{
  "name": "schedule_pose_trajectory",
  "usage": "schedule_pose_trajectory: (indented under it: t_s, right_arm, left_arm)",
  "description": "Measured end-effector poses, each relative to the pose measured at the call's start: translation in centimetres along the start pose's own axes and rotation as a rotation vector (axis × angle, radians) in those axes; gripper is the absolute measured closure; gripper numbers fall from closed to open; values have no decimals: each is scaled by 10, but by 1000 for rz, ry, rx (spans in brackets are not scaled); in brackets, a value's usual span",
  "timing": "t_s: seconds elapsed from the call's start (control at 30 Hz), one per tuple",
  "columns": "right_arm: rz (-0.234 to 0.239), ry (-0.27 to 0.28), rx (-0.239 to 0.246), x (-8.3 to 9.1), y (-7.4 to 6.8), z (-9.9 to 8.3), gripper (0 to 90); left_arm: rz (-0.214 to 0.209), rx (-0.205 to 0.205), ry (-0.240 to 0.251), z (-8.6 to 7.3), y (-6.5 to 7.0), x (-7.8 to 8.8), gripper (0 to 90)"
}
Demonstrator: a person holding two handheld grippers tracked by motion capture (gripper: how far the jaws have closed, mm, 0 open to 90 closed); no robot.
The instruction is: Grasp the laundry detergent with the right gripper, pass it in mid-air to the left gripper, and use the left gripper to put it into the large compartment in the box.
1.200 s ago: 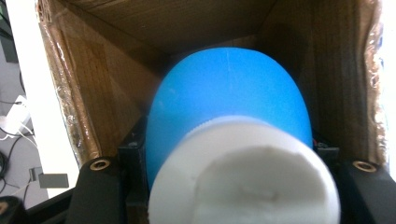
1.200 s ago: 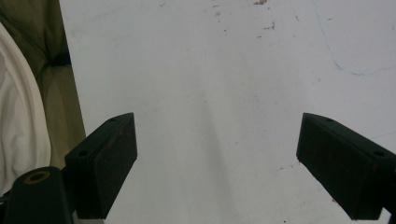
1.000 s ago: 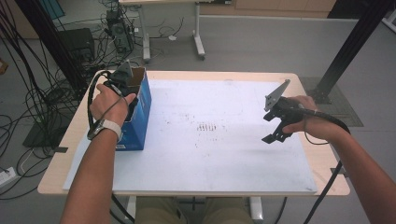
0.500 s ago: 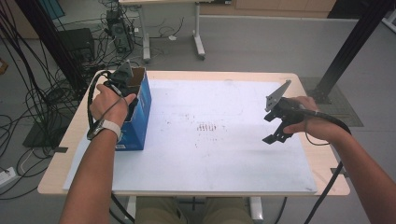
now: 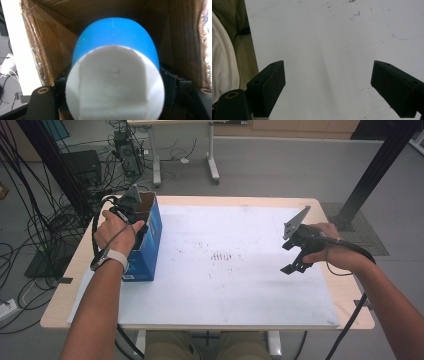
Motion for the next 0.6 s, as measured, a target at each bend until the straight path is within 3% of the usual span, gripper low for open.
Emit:
schedule_pose_trajectory:
  t_s: [0.6]
  right_arm:
    - [2,-3,0,0,-2,-1,121]
  left_arm:
    - [-11,-19,14,-1,0,5,279]
Point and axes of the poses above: each handheld gripper's, and its own axes: x roughly backward along the jaws, z roughly out of its top, y roughly to its right, the point moved 5 cm from there along -x, roughly forward along the jaws, and after that the axes turned 15 degrees about -z, right-handed, at the moved point
